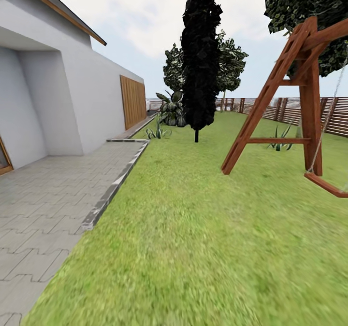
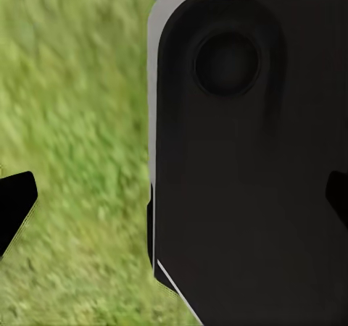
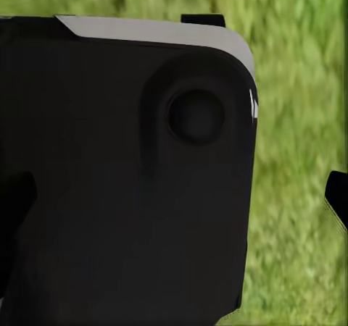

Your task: Take the three Easter eggs out of the wicker basket on the lawn in the garden, then place them on the lawn next to a single tree (choose any tree) so that all three eggs are next to the same tree and none are left in the basket.

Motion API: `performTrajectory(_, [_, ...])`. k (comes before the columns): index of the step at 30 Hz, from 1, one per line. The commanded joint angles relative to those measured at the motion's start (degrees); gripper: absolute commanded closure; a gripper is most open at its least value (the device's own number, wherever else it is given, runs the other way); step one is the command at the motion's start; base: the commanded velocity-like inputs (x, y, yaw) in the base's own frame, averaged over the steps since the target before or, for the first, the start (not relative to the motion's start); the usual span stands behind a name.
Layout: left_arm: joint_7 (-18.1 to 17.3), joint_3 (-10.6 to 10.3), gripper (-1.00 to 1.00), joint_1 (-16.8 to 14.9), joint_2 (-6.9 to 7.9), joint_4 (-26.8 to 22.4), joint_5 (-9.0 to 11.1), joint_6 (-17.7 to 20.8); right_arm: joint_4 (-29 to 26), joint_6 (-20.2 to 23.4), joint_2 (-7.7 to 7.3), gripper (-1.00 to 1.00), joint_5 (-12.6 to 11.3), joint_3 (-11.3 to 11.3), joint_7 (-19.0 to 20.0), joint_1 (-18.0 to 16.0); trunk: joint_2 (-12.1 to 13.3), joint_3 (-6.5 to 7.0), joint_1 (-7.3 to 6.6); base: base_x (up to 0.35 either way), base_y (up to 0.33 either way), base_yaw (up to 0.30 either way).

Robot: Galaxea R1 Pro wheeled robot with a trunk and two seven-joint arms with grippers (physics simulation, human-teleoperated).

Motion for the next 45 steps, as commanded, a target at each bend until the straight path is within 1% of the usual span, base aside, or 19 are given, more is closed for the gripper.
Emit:
performTrajectory(1, [0.01, 0.01, -1.0, 0.0, 0.0, -0.03, 0.12, 0.03, 0.11, 0.05, 0.0, -1.0, 0.01, 0.01, 0.05, -0.07, -0.02, -0.04, 0.03, 0.33, 0.0, 0.0])
performTrajectory(45, [0.01, 0.01, -1.0, 0.0, -0.01, -0.03, 0.13, 0.03, 0.1, 0.54, -0.21, -1.0, 0.09, 0.17, 0.14, -0.07, -0.02, -0.04, 0.03, 0.33, 0.0, 0.0])
